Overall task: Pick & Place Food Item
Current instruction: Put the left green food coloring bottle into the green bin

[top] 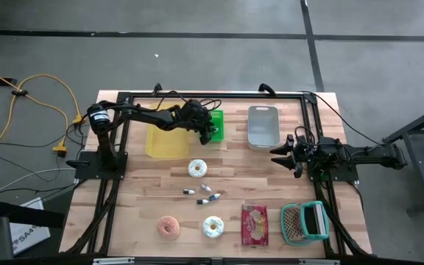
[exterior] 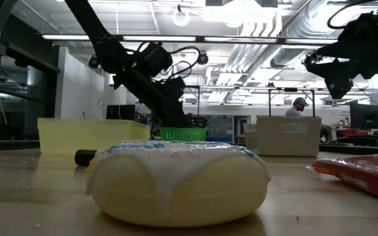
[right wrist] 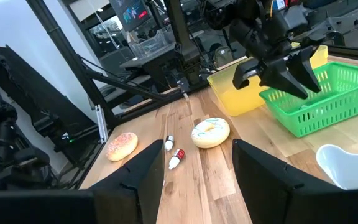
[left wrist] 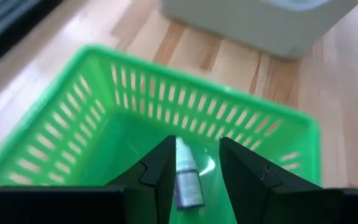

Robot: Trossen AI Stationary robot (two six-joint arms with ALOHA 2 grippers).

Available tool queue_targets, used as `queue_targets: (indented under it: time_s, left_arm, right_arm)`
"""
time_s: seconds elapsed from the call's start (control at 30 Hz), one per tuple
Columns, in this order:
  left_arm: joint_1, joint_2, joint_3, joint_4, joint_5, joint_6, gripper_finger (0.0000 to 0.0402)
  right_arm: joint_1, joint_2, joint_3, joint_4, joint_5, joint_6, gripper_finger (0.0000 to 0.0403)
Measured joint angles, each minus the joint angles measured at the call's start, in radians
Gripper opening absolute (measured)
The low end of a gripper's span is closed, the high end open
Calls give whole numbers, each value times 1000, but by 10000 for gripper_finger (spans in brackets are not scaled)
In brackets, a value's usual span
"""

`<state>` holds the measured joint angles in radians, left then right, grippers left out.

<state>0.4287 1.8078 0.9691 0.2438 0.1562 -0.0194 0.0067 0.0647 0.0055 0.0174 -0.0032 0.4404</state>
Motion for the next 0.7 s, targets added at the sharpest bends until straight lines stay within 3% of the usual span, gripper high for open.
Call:
queue_targets:
  time_s: [0.2,0.7]
  left_arm:
    - [-29,-87,3,-9,-10,36,119]
    - [-226,-293,3,-271,-240,39,119]
  right_arm:
    - [0,0,0,0,0,0,175]
    - [0,0,0,0,0,0,175]
